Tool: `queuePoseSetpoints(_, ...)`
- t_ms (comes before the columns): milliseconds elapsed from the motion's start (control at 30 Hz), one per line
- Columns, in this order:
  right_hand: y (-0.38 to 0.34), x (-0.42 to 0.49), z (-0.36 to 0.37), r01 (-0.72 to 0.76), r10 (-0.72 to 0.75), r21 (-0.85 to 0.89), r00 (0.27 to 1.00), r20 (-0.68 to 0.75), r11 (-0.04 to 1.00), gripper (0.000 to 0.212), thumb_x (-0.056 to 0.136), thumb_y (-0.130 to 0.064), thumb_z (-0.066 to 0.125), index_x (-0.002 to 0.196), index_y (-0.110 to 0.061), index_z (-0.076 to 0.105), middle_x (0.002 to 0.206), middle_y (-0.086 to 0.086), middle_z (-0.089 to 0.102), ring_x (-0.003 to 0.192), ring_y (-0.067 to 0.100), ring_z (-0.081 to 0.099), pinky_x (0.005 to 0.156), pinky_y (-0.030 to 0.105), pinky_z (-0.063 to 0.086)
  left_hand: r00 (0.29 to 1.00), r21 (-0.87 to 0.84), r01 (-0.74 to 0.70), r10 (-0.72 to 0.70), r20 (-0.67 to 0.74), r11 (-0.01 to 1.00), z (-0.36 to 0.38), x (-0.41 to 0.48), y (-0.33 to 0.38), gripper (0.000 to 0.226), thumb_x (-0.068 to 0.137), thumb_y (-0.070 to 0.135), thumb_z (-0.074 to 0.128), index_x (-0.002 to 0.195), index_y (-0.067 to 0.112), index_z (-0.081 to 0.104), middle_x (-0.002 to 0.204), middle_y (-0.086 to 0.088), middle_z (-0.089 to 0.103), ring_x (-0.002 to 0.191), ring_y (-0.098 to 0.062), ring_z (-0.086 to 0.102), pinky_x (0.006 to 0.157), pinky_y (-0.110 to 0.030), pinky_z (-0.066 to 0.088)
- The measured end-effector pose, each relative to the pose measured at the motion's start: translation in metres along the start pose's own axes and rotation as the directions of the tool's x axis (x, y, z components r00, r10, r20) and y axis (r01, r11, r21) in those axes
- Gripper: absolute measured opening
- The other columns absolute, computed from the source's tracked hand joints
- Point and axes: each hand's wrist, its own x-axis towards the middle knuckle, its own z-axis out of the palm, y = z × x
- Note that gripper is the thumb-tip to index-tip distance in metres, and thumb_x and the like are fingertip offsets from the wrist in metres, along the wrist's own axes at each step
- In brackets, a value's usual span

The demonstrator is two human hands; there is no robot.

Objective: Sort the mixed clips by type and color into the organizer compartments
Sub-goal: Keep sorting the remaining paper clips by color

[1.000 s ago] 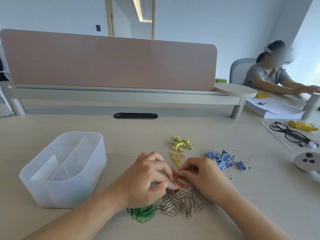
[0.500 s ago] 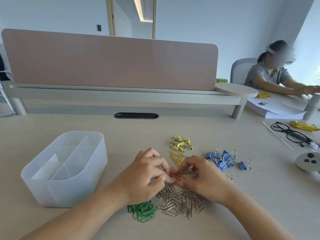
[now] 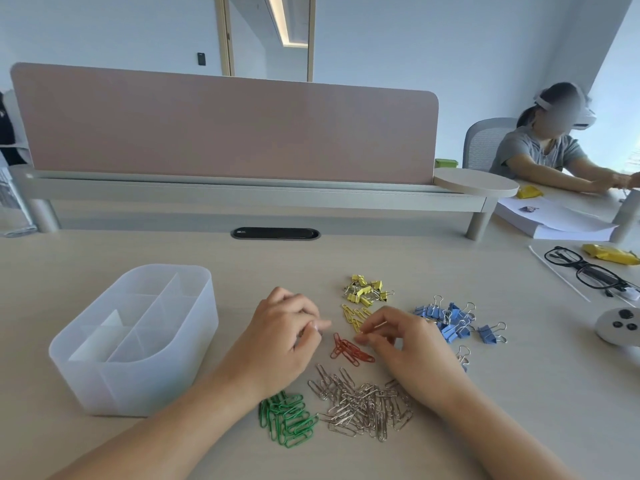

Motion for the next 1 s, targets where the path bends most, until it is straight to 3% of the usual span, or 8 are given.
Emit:
queuePoseSetpoints(133,0.003,0.002,-0.001,0.032,-0.037,-0.111,0.998,-0.046,0.993,0.016,0.090,-0.022,0.062,0.082,-0.036,0.061,0.082,-0.030,0.069,0.068,-0.006,0.056,0.082,0.024,0.036,0.979,0.041,0.198,-0.199,0.036,0.979,-0.004,0.004,-0.008,0.045,0.098,0.020,0.036,0.139,0.028,0.052,0.122,0.021,0.050,0.115,-0.001,0.031,0.097,-0.012,0.027)
queuePoseSetpoints(233,0.001,0.001,0.000,0.115,-0.119,-0.177,0.993,-0.009,0.977,0.025,0.090,-0.017,0.060,0.089,-0.041,0.063,0.088,-0.036,0.065,0.093,-0.005,0.054,0.091,0.015,0.024,0.971,0.068,0.222,-0.227,0.076,0.973,-0.006,0.001,-0.011,0.051,0.096,0.009,0.035,0.139,0.030,0.051,0.129,0.022,0.049,0.118,-0.002,0.030,0.097,-0.009,0.022)
queuePoseSetpoints(367,-0.006,0.000,0.002,0.200,-0.189,-0.287,0.980,0.064,0.937,0.039,0.094,-0.019,0.047,0.116,-0.048,0.060,0.090,-0.034,0.048,0.105,-0.016,0.029,0.089,0.025,0.020,0.974,0.124,0.203,-0.213,0.076,0.971,-0.012,-0.010,-0.014,0.050,0.094,0.007,0.037,0.133,0.031,0.057,0.127,0.022,0.050,0.118,-0.003,0.031,0.101,-0.012,0.024)
queuePoseSetpoints(500,-0.014,0.000,0.011,0.322,-0.244,-0.341,0.936,0.253,0.883,0.060,0.084,-0.026,0.028,0.140,-0.046,0.034,0.119,-0.029,0.054,0.124,-0.003,0.025,0.102,0.035,0.014,0.973,0.213,0.156,-0.187,0.134,0.964,-0.018,-0.022,-0.016,0.062,0.085,0.024,0.021,0.135,0.044,0.051,0.137,0.023,0.041,0.124,-0.005,0.024,0.108,-0.024,0.025)
queuePoseSetpoints(600,-0.012,0.002,0.017,0.360,-0.242,-0.359,0.911,0.333,0.861,0.061,0.084,-0.028,0.023,0.141,-0.049,0.017,0.130,-0.025,0.051,0.132,-0.006,0.015,0.109,0.040,0.007,0.976,0.241,0.113,-0.154,0.156,0.964,-0.016,-0.023,-0.016,0.065,0.082,0.030,0.014,0.130,0.049,0.054,0.138,0.024,0.039,0.127,-0.008,0.025,0.107,-0.030,0.025)
queuePoseSetpoints(733,-0.009,0.004,0.015,0.336,-0.248,-0.311,0.924,0.290,0.889,0.058,0.083,-0.028,0.023,0.137,-0.045,0.034,0.129,-0.037,0.050,0.129,-0.011,0.022,0.111,0.043,0.005,0.992,0.210,0.108,-0.118,0.039,0.972,-0.015,-0.020,-0.022,0.061,0.082,0.034,0.016,0.101,0.035,0.074,0.120,0.019,0.053,0.115,-0.010,0.037,0.099,-0.037,0.037)
queuePoseSetpoints(900,-0.010,0.005,0.014,0.293,-0.228,-0.217,0.933,0.280,0.931,0.057,0.079,-0.020,0.030,0.130,-0.044,0.043,0.124,-0.041,0.052,0.128,-0.012,0.027,0.110,0.040,0.007,0.990,0.126,0.137,-0.139,0.010,0.983,-0.015,-0.022,-0.022,0.065,0.080,0.032,0.014,0.118,0.029,0.067,0.112,0.020,0.053,0.109,-0.007,0.039,0.098,-0.028,0.037)
queuePoseSetpoints(1000,-0.010,0.004,0.013,0.275,-0.219,-0.190,0.937,0.271,0.942,0.058,0.077,-0.019,0.029,0.128,-0.042,0.045,0.121,-0.042,0.053,0.127,-0.013,0.027,0.110,0.039,0.006,0.992,0.116,0.130,-0.129,-0.015,0.985,-0.019,-0.027,-0.021,0.055,0.085,0.020,0.024,0.113,0.027,0.070,0.108,0.020,0.054,0.106,-0.006,0.039,0.095,-0.019,0.034)
